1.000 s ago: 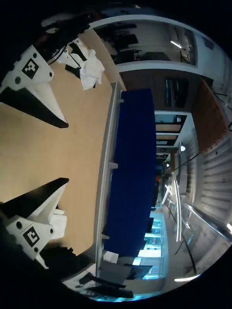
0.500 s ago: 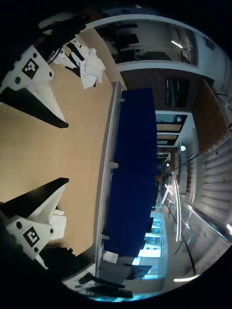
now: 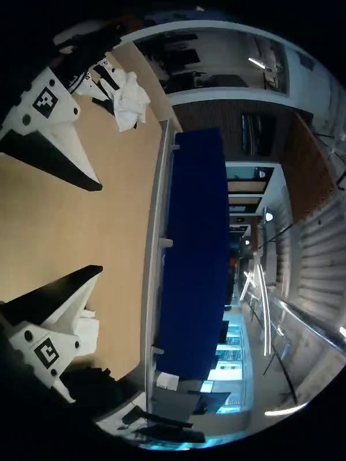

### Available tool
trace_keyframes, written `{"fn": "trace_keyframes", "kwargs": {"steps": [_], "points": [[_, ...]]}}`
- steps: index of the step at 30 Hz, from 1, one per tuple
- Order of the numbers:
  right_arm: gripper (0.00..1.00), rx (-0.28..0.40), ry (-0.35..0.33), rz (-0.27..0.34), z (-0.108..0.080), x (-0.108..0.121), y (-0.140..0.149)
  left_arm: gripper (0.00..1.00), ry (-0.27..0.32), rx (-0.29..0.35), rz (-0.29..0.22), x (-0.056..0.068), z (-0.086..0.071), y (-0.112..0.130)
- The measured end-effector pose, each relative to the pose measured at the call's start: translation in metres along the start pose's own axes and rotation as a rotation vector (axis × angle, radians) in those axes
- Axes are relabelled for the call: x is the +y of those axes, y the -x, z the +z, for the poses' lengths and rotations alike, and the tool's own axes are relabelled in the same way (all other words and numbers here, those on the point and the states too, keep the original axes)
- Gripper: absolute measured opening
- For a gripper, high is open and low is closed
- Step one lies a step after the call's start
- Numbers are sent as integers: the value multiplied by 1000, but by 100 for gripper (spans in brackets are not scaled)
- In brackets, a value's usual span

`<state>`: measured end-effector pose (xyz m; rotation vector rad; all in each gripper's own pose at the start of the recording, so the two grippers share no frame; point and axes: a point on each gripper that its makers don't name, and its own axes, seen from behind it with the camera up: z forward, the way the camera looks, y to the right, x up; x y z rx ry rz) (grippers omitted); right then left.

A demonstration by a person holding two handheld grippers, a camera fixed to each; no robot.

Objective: Fold towel

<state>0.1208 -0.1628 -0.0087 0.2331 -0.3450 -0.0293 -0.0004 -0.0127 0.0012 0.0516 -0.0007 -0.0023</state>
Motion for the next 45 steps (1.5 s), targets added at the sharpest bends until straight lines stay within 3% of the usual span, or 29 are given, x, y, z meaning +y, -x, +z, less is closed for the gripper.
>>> {"fn": "trace_keyframes", "kwargs": {"steps": [9,23,27,32,45], "points": [[99,73,8,14,-12,26,-25,87,0,1,1,1,0,-1],[100,182,104,47,-29,111,-41,87,0,0,1,1,0,-1],[100,184,150,66,-28,138,-28,87,0,0,1,1,0,-1],[100,167,181,81,-23,157,4,87,0,0,1,1,0,-1],[99,274,173,97,-7,161,67,87,0,0,1,1,0,-2]]}}
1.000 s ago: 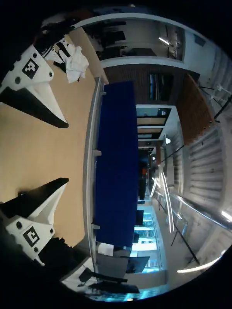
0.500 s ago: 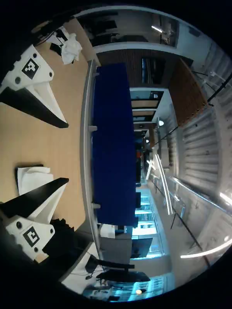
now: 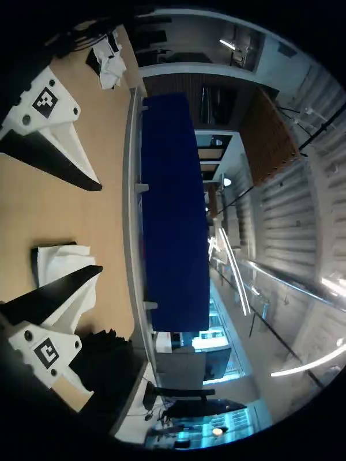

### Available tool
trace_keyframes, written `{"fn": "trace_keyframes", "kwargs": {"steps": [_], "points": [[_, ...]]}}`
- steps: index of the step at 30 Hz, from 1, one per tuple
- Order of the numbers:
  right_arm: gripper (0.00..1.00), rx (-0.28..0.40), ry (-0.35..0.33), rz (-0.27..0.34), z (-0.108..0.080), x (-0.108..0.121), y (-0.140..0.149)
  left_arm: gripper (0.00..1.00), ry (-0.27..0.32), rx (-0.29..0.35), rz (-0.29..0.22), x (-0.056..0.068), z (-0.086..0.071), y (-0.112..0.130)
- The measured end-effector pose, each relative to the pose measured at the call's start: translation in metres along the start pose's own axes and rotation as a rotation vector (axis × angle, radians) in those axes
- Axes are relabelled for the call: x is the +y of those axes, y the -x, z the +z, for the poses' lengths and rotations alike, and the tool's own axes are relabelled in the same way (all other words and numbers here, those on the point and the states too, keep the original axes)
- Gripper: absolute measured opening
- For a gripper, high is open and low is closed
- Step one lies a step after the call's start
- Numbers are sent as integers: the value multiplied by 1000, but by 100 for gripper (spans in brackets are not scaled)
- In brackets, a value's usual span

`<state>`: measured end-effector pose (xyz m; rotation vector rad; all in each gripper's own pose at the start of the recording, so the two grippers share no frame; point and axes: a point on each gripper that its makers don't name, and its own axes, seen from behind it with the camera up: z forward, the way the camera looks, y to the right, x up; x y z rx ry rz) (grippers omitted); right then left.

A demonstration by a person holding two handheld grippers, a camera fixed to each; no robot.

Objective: Fold towel

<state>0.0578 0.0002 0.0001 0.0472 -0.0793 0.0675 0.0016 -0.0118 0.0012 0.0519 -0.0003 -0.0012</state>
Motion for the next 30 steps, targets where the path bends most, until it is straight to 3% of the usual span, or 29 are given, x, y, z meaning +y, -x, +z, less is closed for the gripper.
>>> {"fn": "trace_keyframes", "kwargs": {"steps": [9,17,30], "points": [[99,11,24,42,8,17,40,87,0,0,0,0,-1,0],[100,27,40,95,5,23,51,87,0,0,0,0,-1,0],[100,68,57,51,5,17,50,87,0,0,0,0,-1,-1]]}}
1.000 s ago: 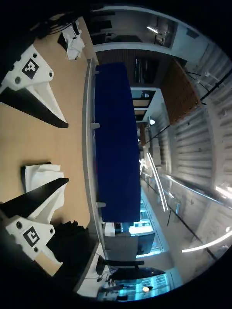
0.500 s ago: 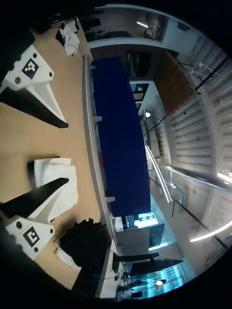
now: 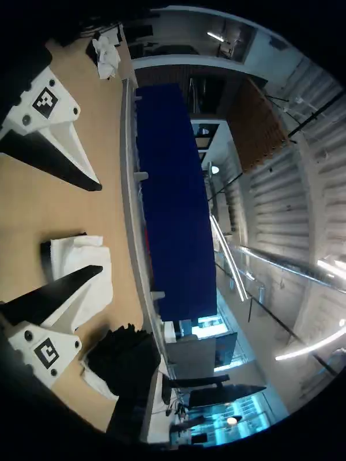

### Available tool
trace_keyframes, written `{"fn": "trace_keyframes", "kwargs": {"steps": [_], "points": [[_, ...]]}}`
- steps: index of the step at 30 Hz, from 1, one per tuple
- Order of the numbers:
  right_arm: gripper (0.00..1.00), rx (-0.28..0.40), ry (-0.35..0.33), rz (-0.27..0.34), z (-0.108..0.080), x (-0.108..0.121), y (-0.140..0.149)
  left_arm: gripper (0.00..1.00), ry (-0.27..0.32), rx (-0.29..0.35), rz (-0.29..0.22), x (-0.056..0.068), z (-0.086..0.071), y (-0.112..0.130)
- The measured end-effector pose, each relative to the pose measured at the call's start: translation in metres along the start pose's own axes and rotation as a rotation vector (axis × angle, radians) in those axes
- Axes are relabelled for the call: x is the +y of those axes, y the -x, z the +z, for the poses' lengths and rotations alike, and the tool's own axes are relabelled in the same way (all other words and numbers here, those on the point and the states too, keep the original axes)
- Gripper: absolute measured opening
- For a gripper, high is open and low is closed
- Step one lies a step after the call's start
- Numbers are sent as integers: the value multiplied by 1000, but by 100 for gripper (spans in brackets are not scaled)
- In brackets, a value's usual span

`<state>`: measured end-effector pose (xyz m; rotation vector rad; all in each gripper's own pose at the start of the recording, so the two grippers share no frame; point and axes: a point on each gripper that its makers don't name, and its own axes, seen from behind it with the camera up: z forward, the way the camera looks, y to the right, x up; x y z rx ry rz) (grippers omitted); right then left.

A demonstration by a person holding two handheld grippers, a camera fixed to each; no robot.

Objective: Fold towel

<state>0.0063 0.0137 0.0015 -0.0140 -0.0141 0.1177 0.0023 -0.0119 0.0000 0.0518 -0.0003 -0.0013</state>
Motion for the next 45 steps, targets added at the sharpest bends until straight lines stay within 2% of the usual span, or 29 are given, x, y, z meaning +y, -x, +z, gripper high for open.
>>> {"fn": "trace_keyframes", "kwargs": {"steps": [14,45], "points": [[99,13,-20,-118,-3,-18,8,87,0,0,0,-1,0,0],[100,14,-13,-118,-5,-17,6,87,0,0,0,1,1,1]]}}
